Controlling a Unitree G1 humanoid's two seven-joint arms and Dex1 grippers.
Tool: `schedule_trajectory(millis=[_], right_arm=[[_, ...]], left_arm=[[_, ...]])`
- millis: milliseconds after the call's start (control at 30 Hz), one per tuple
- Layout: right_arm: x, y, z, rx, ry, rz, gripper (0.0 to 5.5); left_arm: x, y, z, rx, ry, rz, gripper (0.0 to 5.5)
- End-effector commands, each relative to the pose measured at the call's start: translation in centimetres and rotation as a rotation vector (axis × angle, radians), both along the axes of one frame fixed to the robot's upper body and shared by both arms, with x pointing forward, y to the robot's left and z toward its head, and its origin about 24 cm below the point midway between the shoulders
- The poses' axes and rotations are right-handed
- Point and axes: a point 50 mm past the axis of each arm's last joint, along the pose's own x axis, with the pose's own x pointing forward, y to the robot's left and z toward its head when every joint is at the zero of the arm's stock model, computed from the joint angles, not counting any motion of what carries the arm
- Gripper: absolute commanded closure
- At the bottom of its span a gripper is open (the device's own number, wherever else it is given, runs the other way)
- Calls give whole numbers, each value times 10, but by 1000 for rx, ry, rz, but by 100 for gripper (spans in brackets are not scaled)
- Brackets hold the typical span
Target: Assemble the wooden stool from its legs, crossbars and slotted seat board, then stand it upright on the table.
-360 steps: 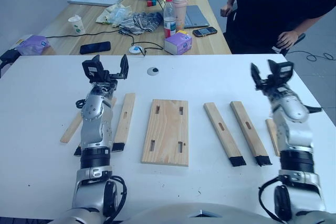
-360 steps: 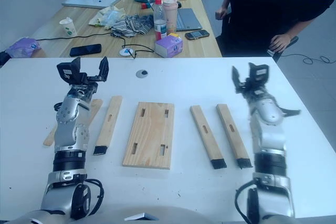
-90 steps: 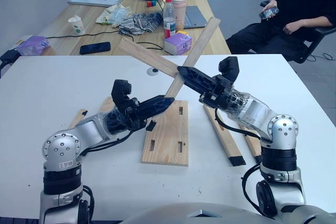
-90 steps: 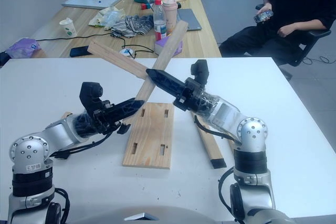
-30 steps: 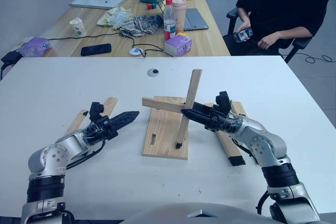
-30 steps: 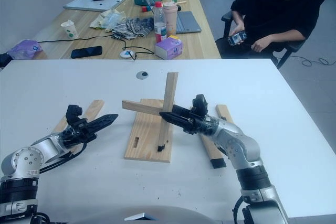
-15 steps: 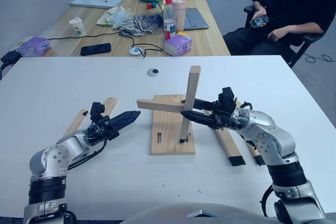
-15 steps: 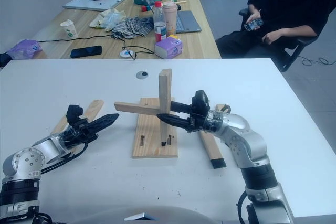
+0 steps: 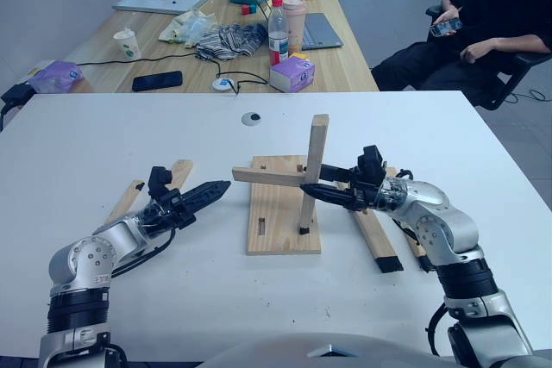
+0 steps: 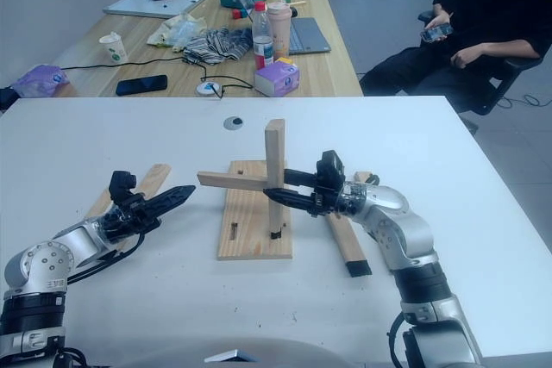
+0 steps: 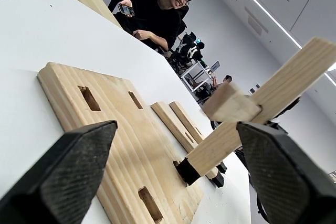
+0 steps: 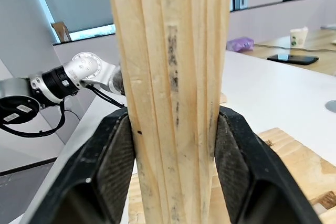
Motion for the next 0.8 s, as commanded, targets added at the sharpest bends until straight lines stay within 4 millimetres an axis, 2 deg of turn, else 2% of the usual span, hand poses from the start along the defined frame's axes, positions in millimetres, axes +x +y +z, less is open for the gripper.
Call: schedule_trajectory(millis=[33, 267, 433, 667, 800], right_arm=[[0, -12, -21, -101, 28, 1, 345], [-3, -56, -48, -348, 73, 73, 345], [-13, -72, -50, -432, 99, 159, 345], [-7, -58, -23, -583, -40, 230, 345], [-2, -48, -15, -720, -28, 242, 345]], left_arm=[[2, 3, 3, 28, -1, -7, 131], [0, 2, 2, 25, 6, -4, 131], [-1, 2, 2, 26, 7, 1, 131], [-2, 1, 2, 41, 1, 8, 131], [-3, -2, 0, 49, 0, 18, 131]])
